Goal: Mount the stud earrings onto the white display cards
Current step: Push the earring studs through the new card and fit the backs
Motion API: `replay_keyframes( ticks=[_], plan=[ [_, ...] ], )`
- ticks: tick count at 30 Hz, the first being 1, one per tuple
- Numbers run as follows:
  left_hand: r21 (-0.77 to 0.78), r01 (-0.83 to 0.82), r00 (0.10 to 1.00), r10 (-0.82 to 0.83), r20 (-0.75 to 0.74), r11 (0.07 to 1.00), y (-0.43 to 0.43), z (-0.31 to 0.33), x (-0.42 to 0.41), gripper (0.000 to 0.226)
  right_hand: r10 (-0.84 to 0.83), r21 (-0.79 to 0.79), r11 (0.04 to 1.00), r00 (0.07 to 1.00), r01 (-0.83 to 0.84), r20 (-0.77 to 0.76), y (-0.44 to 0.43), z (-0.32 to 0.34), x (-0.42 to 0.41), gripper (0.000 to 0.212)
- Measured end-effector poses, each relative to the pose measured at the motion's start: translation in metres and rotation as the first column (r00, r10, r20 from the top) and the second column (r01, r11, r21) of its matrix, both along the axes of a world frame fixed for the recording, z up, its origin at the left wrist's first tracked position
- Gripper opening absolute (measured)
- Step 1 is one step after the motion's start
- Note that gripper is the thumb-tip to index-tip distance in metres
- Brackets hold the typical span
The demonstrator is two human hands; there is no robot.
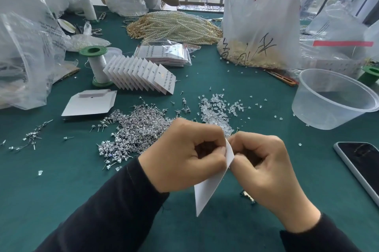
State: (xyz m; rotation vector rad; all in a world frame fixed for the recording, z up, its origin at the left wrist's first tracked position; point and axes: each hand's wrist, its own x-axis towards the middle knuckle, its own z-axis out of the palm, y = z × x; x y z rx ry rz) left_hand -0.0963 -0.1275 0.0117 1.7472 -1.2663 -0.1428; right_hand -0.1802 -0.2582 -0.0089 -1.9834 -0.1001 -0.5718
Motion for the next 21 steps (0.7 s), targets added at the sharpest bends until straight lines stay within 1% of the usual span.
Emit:
replay_keyframes(
  ticks=[1, 3, 5, 6, 8, 10, 12, 13, 15, 16, 17, 19, 20, 21],
  plan=[
    [0.011, -0.013, 1.0, 0.013, -0.003, 1.0, 0.001, -0.001, 0.001, 0.014, 0.014, 0.007, 1.0, 0.999, -0.014, -0.032, -0.002, 0.001, 0.0, 0.027],
    [0.049, -0.07, 0.998, 0.07, 0.004, 0.996, 0.004, -0.002, 0.006, 0.016, 0.064, -0.01, 0.998, 0.981, -0.067, -0.183, -0.008, 0.003, 0.001, 0.027],
    [0.098, -0.105, 0.994, 0.105, 0.002, 0.99, 0.005, -0.002, 0.01, 0.016, 0.128, -0.06, 0.985, 0.926, -0.16, -0.354, -0.013, 0.005, 0.0, 0.024],
    [0.118, -0.1, 0.995, 0.101, -0.007, 0.988, 0.005, -0.003, 0.011, 0.016, 0.153, -0.078, 0.976, 0.898, -0.202, -0.413, -0.015, 0.005, -0.001, 0.025],
    [0.152, -0.087, 0.996, 0.088, -0.005, 0.985, 0.003, -0.006, 0.01, 0.017, 0.186, -0.074, 0.965, 0.855, -0.251, -0.484, -0.018, 0.005, -0.001, 0.027],
    [0.203, -0.104, 0.994, 0.098, 0.039, 0.974, 0.002, -0.011, 0.012, 0.02, 0.2, -0.042, 0.964, 0.821, -0.262, -0.536, -0.022, 0.005, -0.001, 0.034],
    [0.309, -0.112, 0.993, 0.095, 0.072, 0.944, 0.003, -0.016, 0.016, 0.028, 0.192, -0.014, 0.968, 0.774, -0.251, -0.604, -0.025, 0.004, 0.0, 0.048],
    [0.375, -0.102, 0.994, 0.078, 0.079, 0.922, 0.003, -0.018, 0.017, 0.03, 0.166, -0.03, 0.97, 0.751, -0.24, -0.64, -0.025, 0.003, 0.0, 0.056],
    [0.451, -0.087, 0.994, 0.045, 0.101, 0.888, 0.003, -0.02, 0.018, 0.033, 0.065, -0.115, 0.975, 0.738, -0.19, -0.672, -0.023, -0.001, 0.001, 0.07],
    [0.456, -0.095, 0.991, 0.041, 0.125, 0.885, 0.003, -0.02, 0.018, 0.038, 0.016, -0.142, 0.979, 0.749, -0.146, -0.662, -0.024, -0.003, 0.002, 0.068],
    [0.442, -0.108, 0.988, 0.046, 0.147, 0.89, 0.003, -0.02, 0.019, 0.044, -0.022, -0.146, 0.985, 0.765, -0.094, -0.644, -0.026, -0.005, 0.003, 0.061],
    [0.374, -0.225, 0.967, 0.158, 0.201, 0.9, 0.004, -0.018, 0.024, 0.048, -0.064, -0.125, 0.992, 0.791, -0.015, -0.608, -0.032, -0.005, 0.005, 0.051],
    [0.321, -0.328, 0.935, 0.259, 0.241, 0.889, 0.005, -0.018, 0.028, 0.044, -0.072, -0.106, 0.994, 0.806, 0.012, -0.587, -0.035, -0.004, 0.006, 0.048],
    [0.251, -0.427, 0.893, 0.363, 0.266, 0.869, 0.007, -0.018, 0.032, 0.036, -0.074, -0.075, 0.996, 0.822, 0.038, -0.565, -0.037, -0.003, 0.006, 0.045]
  ],
)
